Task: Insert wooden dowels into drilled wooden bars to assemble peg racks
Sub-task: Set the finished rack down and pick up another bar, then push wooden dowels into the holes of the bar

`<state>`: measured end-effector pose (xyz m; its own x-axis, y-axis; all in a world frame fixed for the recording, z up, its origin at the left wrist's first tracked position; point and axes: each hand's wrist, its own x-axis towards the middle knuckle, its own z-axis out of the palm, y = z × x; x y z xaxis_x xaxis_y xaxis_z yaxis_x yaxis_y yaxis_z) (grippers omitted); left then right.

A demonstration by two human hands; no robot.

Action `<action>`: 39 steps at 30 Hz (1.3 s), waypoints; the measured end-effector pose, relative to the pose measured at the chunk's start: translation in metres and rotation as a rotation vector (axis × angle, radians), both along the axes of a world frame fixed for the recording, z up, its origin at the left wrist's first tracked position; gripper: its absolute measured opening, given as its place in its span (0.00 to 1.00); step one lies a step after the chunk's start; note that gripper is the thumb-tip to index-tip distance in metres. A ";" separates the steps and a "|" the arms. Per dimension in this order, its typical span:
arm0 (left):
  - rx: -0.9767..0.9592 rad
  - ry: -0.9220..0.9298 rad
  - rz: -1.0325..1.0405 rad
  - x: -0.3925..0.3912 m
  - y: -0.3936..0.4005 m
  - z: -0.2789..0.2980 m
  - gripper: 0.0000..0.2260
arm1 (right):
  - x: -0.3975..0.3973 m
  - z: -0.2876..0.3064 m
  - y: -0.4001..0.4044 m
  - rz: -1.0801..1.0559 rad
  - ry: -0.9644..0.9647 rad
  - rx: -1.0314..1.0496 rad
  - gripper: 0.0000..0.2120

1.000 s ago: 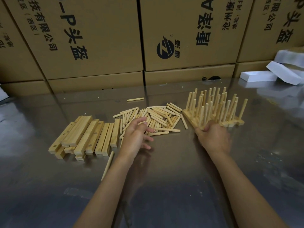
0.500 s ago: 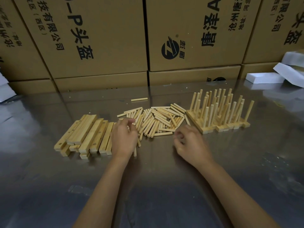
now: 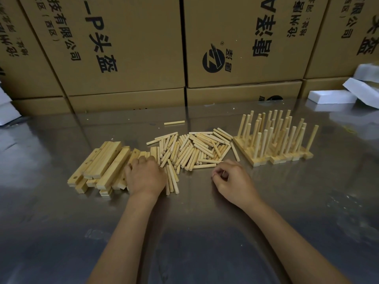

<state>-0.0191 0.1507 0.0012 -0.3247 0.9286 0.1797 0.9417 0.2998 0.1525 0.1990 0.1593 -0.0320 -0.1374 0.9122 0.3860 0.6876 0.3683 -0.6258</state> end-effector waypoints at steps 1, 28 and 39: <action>0.019 0.001 0.004 0.000 -0.001 0.001 0.14 | 0.000 0.000 0.000 -0.001 0.006 -0.006 0.05; 0.151 -0.061 0.074 -0.012 0.007 -0.002 0.19 | -0.001 0.003 -0.001 -0.020 0.112 -0.109 0.06; 0.188 0.106 0.074 0.001 -0.002 0.009 0.17 | -0.001 0.002 -0.002 -0.032 0.132 -0.097 0.06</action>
<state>-0.0184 0.1483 0.0098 -0.3608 0.8501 0.3836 0.9320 0.3443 0.1137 0.1980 0.1568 -0.0295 -0.0611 0.9493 0.3083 0.6075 0.2805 -0.7432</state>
